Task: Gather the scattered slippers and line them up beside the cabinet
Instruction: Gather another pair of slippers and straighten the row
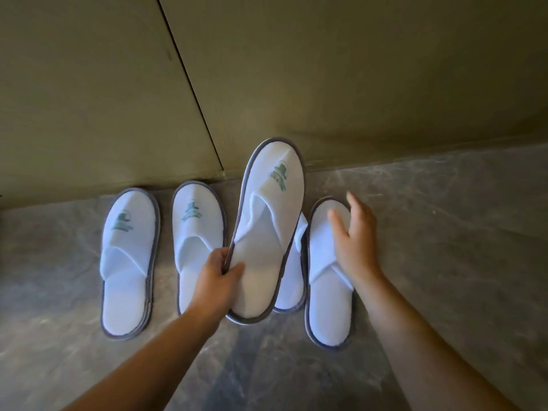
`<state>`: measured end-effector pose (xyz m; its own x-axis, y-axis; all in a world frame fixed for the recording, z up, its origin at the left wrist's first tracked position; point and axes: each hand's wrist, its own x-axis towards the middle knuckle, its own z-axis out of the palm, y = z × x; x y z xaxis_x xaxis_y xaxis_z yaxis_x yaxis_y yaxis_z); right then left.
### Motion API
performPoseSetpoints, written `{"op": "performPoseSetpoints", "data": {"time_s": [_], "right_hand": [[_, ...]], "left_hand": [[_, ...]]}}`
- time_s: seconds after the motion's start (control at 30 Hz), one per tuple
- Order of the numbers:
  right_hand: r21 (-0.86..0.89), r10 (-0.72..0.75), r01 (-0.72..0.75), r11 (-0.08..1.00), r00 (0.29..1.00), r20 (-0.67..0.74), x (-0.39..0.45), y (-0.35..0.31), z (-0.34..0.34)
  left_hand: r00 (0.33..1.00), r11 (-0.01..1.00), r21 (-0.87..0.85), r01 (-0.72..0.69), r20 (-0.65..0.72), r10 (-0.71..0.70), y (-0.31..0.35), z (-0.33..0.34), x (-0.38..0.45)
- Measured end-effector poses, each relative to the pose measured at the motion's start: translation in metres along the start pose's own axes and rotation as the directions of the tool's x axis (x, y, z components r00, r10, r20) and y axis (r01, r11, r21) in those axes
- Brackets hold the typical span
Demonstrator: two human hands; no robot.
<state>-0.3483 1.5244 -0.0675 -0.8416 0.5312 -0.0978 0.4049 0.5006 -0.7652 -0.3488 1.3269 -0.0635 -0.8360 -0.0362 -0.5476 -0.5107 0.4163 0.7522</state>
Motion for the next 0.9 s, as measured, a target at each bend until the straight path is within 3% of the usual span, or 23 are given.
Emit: {"op": "performPoseSetpoints", "data": {"time_s": [0.07, 0.17, 0.27, 0.57, 0.73, 0.9], "right_hand": [[0.176, 0.062, -0.084, 0.981, 0.99, 0.125, -0.017, -0.012, 0.018], [0.44, 0.145, -0.315, 0.841, 0.915, 0.378, -0.035, -0.037, 0.04], [0.573, 0.113, -0.348, 0.742, 0.908, 0.404, -0.043, -0.062, 0.052], [0.503, -0.055, -0.143, 0.852, 0.933, 0.357, -0.095, -0.129, 0.128], [0.396, -0.057, -0.119, 0.911, 0.912, 0.406, -0.145, -0.161, 0.2], [0.263, -0.027, -0.065, 0.963, 0.943, 0.332, -0.173, -0.207, 0.271]], "left_hand": [[1.0, 1.0, 0.005, 0.0, 0.001, 0.0, 0.005, -0.004, -0.004], [0.999, 0.999, 0.022, -0.043, -0.01, 0.043, 0.018, -0.019, -0.009], [0.999, 0.999, 0.025, -0.039, -0.014, 0.04, 0.027, -0.048, -0.017], [0.997, 0.999, 0.024, -0.041, 0.065, 0.039, -0.021, -0.172, -0.018], [0.995, 0.99, 0.134, -0.041, -0.082, 0.053, -0.092, -0.275, -0.01], [0.979, 0.987, 0.16, -0.013, -0.201, 0.046, -0.155, -0.366, 0.014]]}}
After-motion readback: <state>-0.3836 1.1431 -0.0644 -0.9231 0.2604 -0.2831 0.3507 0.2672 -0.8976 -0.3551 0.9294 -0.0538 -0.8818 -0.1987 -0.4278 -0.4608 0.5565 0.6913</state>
